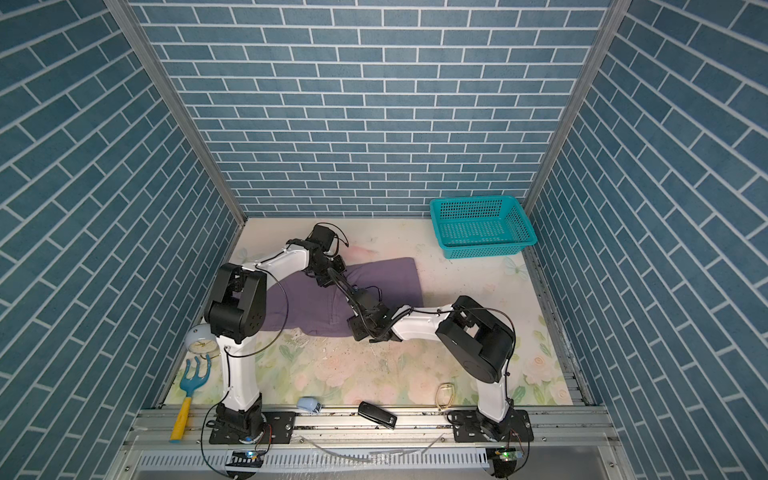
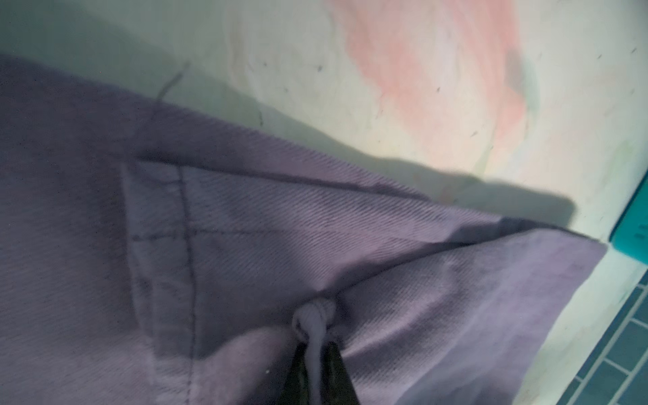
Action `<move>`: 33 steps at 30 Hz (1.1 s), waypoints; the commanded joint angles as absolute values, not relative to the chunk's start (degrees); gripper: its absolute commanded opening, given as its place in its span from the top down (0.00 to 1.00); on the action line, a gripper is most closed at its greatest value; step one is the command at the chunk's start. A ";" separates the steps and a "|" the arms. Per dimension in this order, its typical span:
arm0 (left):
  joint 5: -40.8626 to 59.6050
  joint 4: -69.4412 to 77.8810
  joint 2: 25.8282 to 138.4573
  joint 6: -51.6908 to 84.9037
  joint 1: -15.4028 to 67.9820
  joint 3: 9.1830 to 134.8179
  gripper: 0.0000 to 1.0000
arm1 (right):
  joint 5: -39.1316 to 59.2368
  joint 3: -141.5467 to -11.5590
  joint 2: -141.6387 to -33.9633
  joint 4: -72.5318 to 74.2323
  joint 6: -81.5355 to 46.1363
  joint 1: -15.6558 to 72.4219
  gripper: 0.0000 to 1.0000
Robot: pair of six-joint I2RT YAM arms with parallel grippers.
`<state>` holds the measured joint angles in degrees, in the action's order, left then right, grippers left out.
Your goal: Fold and stack the trousers
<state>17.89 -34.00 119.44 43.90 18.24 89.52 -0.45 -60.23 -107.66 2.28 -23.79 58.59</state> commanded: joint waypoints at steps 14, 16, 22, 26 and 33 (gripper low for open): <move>-3.97 -52.39 117.40 30.95 16.90 101.39 0.68 | -0.35 -56.33 -106.62 2.72 -25.87 58.09 0.51; -4.77 -51.48 116.40 31.07 16.38 99.28 0.66 | -0.39 -55.79 -106.31 3.28 -26.69 58.12 0.51; -0.56 -46.28 115.95 32.07 16.44 93.55 0.56 | 0.66 -58.27 -104.70 2.32 -24.48 58.66 0.50; 2.85 -45.79 118.17 32.24 16.44 95.46 0.57 | 1.18 -64.13 -105.13 -0.92 -19.32 60.12 0.51; 9.76 -42.15 122.60 34.25 16.44 98.95 0.54 | 2.17 -71.45 -110.29 -2.81 -15.29 60.35 0.50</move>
